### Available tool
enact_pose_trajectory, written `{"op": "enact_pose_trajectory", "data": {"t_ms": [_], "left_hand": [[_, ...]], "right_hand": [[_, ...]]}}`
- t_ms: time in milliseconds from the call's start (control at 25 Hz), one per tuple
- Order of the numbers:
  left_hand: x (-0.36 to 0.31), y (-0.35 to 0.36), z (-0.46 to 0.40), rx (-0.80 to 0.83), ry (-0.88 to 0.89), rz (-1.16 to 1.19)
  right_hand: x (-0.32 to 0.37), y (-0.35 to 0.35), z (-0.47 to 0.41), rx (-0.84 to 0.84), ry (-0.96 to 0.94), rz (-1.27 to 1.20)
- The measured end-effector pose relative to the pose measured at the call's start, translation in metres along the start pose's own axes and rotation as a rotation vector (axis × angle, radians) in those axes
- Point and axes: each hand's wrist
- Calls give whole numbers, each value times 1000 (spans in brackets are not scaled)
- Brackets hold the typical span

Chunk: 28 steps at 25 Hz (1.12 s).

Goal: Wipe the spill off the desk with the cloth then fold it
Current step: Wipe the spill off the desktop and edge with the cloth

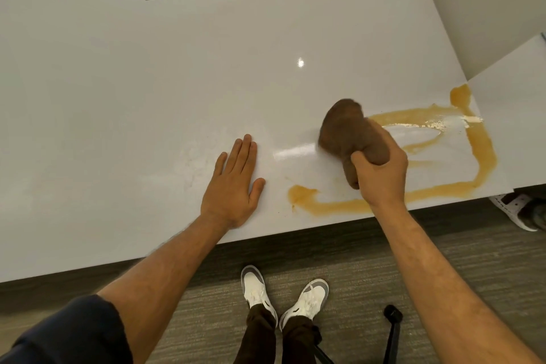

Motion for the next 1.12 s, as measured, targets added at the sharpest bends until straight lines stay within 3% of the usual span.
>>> {"op": "enact_pose_trajectory", "data": {"t_ms": [40,200,520,760,960,1120], "left_hand": [[-1,0,0,0,1,4],[-2,-1,-1,8,0,15],[-1,0,-1,-1,-2,2],[0,2,-2,-16,-1,23],[1,4,-2,-40,17,14],[1,4,-2,-43,6,-7]], "right_hand": [[-3,3,-2,0,-41,115],[-25,20,-5,282,-142,706],[3,80,-41,357,-172,512],[6,87,-23,544,-311,446],[-14,28,4,469,-218,414],[-33,11,76,159,-132,529]]}}
Point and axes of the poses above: each hand's wrist, its own z-axis away from the middle knuckle, its own y-axis out of the palm, x = y × z, and after that the axes turned 3 degrees about z, right-handed
